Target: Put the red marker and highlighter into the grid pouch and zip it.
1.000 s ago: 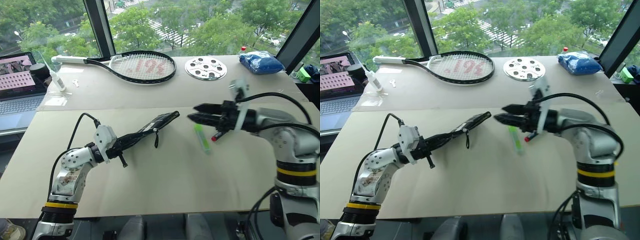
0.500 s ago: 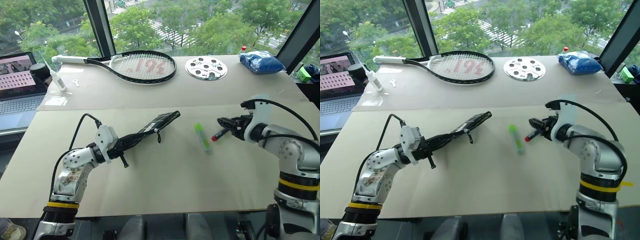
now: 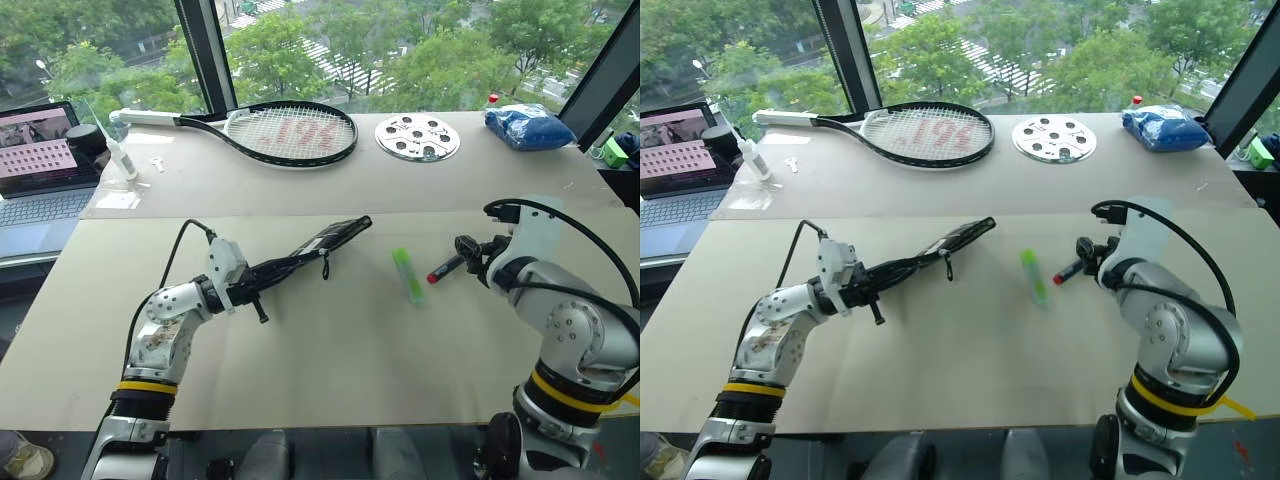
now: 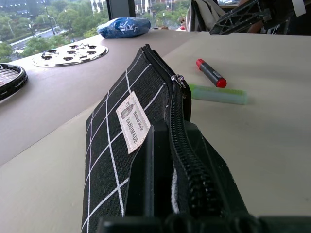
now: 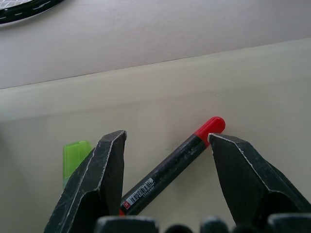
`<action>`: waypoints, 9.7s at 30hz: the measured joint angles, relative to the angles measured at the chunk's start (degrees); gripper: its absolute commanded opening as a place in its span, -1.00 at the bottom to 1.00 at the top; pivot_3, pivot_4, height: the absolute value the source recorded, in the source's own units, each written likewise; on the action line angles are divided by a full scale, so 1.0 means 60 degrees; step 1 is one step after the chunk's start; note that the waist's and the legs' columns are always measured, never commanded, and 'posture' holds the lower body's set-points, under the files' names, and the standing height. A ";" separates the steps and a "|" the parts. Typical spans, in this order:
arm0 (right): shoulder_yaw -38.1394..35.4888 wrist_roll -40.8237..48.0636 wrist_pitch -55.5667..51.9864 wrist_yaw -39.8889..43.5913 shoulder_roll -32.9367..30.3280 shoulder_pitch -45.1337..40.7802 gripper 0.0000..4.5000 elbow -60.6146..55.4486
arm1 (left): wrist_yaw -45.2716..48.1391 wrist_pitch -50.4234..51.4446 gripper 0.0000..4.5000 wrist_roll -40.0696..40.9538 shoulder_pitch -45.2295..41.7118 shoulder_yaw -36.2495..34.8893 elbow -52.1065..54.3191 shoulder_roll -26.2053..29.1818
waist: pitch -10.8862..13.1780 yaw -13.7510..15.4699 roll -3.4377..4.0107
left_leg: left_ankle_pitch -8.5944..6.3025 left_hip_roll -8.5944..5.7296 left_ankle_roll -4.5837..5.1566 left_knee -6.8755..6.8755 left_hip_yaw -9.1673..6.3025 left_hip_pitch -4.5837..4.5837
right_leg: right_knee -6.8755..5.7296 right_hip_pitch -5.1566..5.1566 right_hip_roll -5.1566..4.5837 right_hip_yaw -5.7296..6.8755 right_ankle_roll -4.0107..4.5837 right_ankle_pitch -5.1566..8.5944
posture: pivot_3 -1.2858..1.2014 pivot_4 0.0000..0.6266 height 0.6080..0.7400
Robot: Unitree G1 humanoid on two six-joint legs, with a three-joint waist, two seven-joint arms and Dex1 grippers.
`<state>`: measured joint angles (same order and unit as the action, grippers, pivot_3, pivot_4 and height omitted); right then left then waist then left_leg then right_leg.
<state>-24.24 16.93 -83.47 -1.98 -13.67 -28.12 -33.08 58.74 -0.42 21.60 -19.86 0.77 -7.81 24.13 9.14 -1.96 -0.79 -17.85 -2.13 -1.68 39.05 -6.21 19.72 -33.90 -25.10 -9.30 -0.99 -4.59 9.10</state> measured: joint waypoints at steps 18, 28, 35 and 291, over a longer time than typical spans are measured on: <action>0.0445 -0.1643 0.0589 -0.1229 0.1618 -0.0068 0.34 0.0491 | 0.0862 -0.1369 -1.00 -0.0540 -0.0533 0.0554 -0.1501 -0.0689 | -0.0001 -0.0090 0.0003 | 0.0000 0.0000 0.0001 -0.0005 -0.0002 -0.0007 | -0.0001 -0.0001 0.0001 -0.0001 0.0000 0.0000 | 0.03 -0.52 1.00; 0.0631 -0.1943 0.0994 -0.1186 0.1688 -0.0482 0.34 0.0983 | 0.0766 -0.0909 -1.00 -0.0177 -0.0694 0.0360 -0.1003 -0.0696 | -0.0002 -0.0108 0.0003 | 0.0000 0.0000 0.0001 -0.0006 -0.0005 -0.0009 | -0.0002 -0.0001 0.0001 -0.0001 0.0000 0.0000 | 0.03 -0.52 1.00; 0.0940 -0.2156 0.1752 -0.1252 0.2052 -0.0416 0.34 0.1880 | 0.0704 -0.0733 -1.00 -0.0117 -0.0761 0.0250 -0.0710 -0.0685 | -0.0001 -0.0116 0.0004 | 0.0000 0.0000 0.0000 -0.0007 -0.0005 -0.0009 | -0.0001 -0.0002 0.0001 -0.0001 0.0000 0.0000 | 0.03 -0.52 1.00; 0.3559 -0.1833 1.1020 1.0717 -0.5502 -0.1258 0.77 0.3804 | 0.1381 -0.0755 -1.00 -0.0310 -0.0941 0.0473 -0.1101 -0.0636 | 0.0047 0.0198 -0.0045 | -0.0045 0.0006 0.0065 -0.0001 0.0028 -0.0060 | 0.0179 0.0136 -0.0002 0.0018 -0.0049 -0.0033 | 0.03 -0.52 1.00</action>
<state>-2.88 5.94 -17.35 62.32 -46.68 -35.67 -10.26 67.02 -4.95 19.74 -25.51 3.61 -14.42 20.31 9.42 -0.77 -1.07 -18.11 -2.10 -1.29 39.05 -6.04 19.36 -32.83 -24.29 -9.31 -0.88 -4.89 8.90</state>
